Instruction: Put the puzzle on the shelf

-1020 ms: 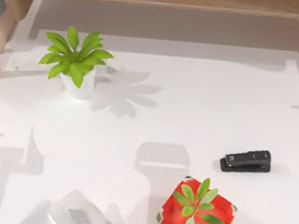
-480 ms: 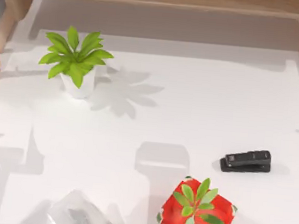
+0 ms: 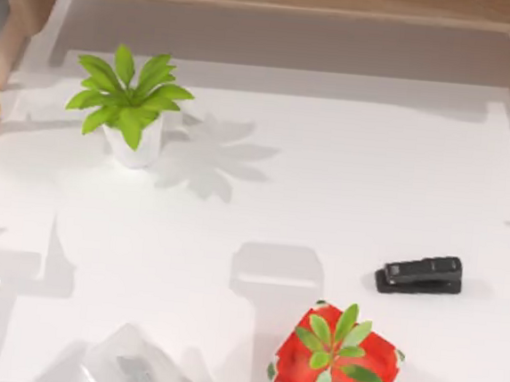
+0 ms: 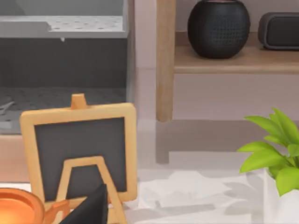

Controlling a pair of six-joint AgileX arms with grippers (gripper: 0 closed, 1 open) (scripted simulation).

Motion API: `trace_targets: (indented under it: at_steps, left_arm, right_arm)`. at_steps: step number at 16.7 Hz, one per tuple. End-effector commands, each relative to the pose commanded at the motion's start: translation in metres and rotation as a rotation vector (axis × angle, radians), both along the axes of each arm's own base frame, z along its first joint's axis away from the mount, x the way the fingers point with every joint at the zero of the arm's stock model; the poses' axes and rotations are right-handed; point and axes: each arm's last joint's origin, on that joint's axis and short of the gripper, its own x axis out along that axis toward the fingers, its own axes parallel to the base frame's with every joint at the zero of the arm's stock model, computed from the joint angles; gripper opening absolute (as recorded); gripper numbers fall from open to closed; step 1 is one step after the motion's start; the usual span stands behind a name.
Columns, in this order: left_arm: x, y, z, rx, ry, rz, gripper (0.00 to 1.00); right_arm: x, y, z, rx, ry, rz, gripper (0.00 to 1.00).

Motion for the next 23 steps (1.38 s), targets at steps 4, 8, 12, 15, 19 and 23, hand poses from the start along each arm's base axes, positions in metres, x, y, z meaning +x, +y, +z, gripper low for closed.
trace_targets:
  at_steps: [4,8,12,15,19,23]
  left_arm:
    - [0.000,0.000,0.000,0.000,0.000,0.000,1.00]
    - [0.000,0.000,0.000,0.000,0.000,0.000,1.00]
    - [0.000,0.000,0.000,0.000,0.000,0.000,1.00]
    - [0.000,0.000,0.000,0.000,0.000,0.000,1.00]
    - [0.000,0.000,0.000,0.000,0.000,0.000,1.00]
    - [0.000,0.000,0.000,0.000,0.000,0.000,1.00]
  right_arm:
    - [0.000,0.000,0.000,0.000,0.000,0.000,0.68]
    - [0.000,0.000,0.000,0.000,0.000,0.000,0.98]
    - [0.000,0.000,0.000,0.000,0.000,0.000,1.00]
    - [0.000,0.000,0.000,0.000,0.000,0.000,1.00]
    - [-0.004,0.000,0.000,-0.001,-0.001,-0.001,1.00]
    - [-0.019,0.000,0.000,0.000,-0.001,0.001,1.00]
